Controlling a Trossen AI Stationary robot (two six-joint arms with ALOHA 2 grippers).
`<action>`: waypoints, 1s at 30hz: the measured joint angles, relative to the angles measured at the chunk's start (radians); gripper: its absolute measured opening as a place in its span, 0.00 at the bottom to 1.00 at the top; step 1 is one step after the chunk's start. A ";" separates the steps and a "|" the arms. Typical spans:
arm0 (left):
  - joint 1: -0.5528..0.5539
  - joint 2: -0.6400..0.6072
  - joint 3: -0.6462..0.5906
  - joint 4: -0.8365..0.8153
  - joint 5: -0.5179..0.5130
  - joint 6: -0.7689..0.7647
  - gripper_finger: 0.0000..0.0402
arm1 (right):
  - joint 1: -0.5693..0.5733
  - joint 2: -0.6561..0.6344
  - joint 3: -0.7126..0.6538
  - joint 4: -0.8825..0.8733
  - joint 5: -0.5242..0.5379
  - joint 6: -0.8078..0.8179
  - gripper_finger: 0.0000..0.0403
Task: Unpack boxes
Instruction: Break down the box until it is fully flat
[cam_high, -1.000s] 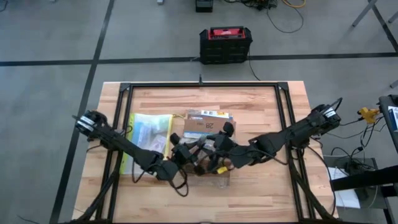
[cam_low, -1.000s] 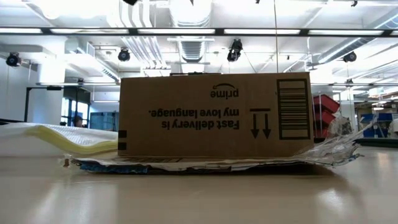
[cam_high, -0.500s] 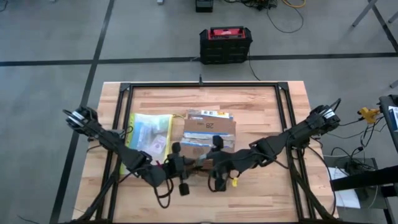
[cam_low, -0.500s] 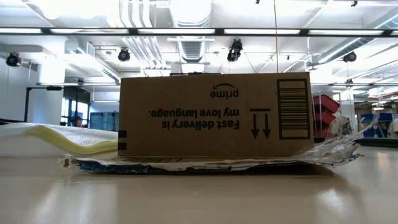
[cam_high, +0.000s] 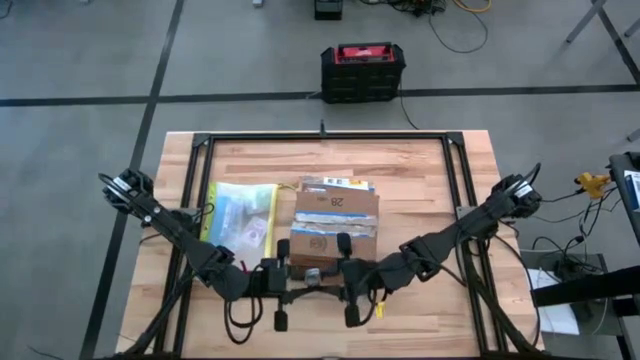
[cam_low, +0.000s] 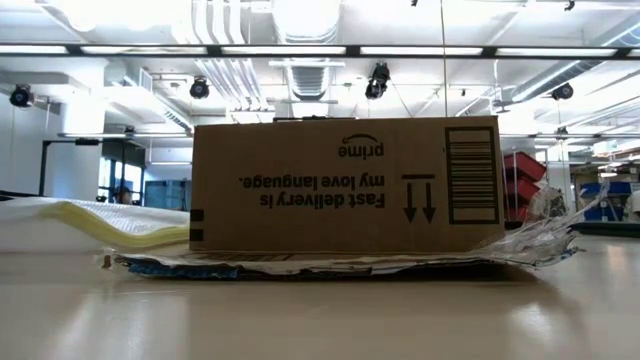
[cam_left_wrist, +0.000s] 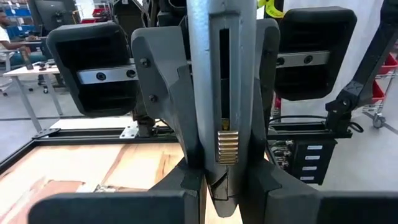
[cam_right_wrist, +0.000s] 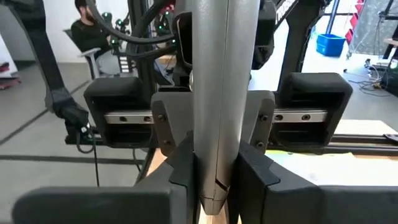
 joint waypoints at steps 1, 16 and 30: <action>-0.001 0.000 0.000 -0.001 0.002 0.000 0.09 | 0.001 0.002 0.000 0.000 0.005 0.005 0.13; -0.011 -0.012 0.000 -0.052 0.001 -0.044 0.41 | 0.034 -0.002 -0.002 0.000 0.119 0.041 0.13; -0.012 -0.011 0.002 -0.043 -0.006 -0.077 0.09 | 0.043 -0.001 0.002 0.005 0.109 0.016 0.16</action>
